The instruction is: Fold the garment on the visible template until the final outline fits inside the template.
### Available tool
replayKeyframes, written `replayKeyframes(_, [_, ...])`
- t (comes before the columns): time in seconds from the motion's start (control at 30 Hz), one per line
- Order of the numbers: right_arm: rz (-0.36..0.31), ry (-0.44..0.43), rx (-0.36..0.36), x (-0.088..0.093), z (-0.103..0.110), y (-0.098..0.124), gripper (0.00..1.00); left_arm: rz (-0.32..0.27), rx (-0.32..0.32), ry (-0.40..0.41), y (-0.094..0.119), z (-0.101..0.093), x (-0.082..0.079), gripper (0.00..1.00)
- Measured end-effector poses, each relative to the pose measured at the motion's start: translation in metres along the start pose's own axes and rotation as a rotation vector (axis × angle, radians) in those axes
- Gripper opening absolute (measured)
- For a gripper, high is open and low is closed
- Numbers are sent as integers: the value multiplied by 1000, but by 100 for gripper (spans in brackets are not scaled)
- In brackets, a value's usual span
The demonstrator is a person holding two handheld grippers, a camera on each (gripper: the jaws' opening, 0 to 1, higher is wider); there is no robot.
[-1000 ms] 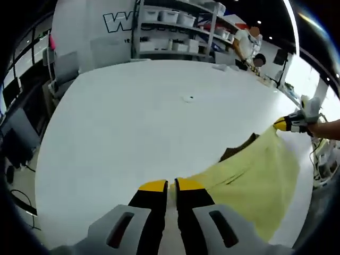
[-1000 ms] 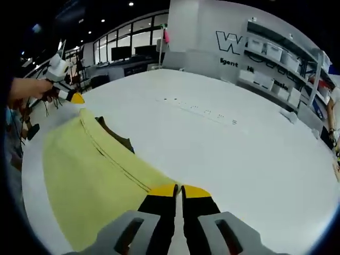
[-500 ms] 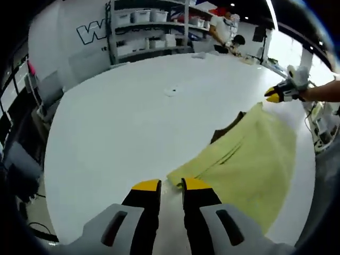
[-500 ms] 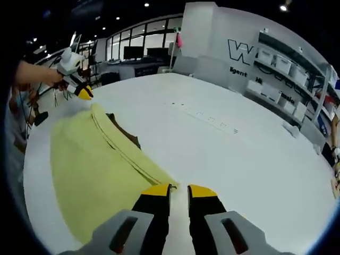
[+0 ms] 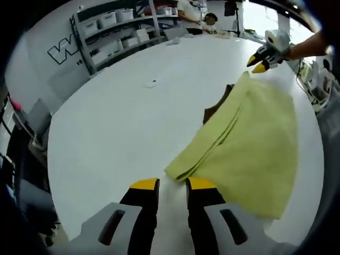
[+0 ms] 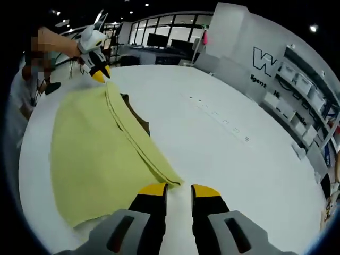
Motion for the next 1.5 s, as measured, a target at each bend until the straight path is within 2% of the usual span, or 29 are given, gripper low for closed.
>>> replayKeyframes(0.07, [8, 12, -2, 1, 0, -2, 11, 12, -3, -39, -1, 1, 1, 24])
replayKeyframes(0.13, [14, 41, 0, 2, -1, -4, 11, 29, -3, -112, -4, 1, 1, 25])
replayKeyframes(0.23, [24, 86, -1, 2, -1, -7, 12, 39, 3, -149, -13, 4, 8, 26])
replayKeyframes(0.37, [43, 171, -21, 3, -1, -11, 12, 40, 1, -208, -16, 2, 4, 25])
replayKeyframes(0.47, [47, 199, -32, 3, 2, -13, 10, 50, 1, -269, -21, 1, 4, 21])
replayKeyframes(0.63, [21, 183, -33, -3, 2, -14, 0, 34, -4, -259, -24, 6, 4, 9])
replayKeyframes(0.73, [4, 138, -24, -5, -1, -13, 0, 15, -10, -243, -24, 9, 0, 7])
replayKeyframes(0.8, [-19, 61, -14, -6, -4, -13, 0, -7, -11, -205, -22, 12, -3, 7])
replayKeyframes(0.87, [-36, -23, -1, -7, -8, -11, 0, -31, 2, -112, -19, 11, -6, 7])
replayKeyframes(0.97, [-50, -112, 7, -6, -12, -11, 0, -52, 4, 8, -20, 18, -1, 7])
replayKeyframes(1.07, [-44, -158, 1, -4, -14, -13, 0, -77, 2, 154, -17, 22, -3, 7])
replayKeyframes(1.13, [-38, -148, 4, -5, -13, -13, 0, -78, 0, 209, -17, 22, -3, 7])
replayKeyframes(1.3, [-27, -166, 11, -5, -13, -16, 0, -54, -20, 273, -19, 18, -1, 7])
replayKeyframes(1.47, [3, -143, 31, -1, -14, -18, 0, -32, -75, 283, -21, 16, -2, 7])
replayKeyframes(1.5, [10, -134, 40, 0, -15, -17, 0, -24, -89, 283, -20, 17, -1, 4])
Point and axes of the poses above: the point that each gripper's makers call its tool centre point, and the gripper's own axes: y roughly backward along the fingers, z roughly to its left, x roughly out of its underside, the point moved 4 cm from there along y, roughly backward along the fingers
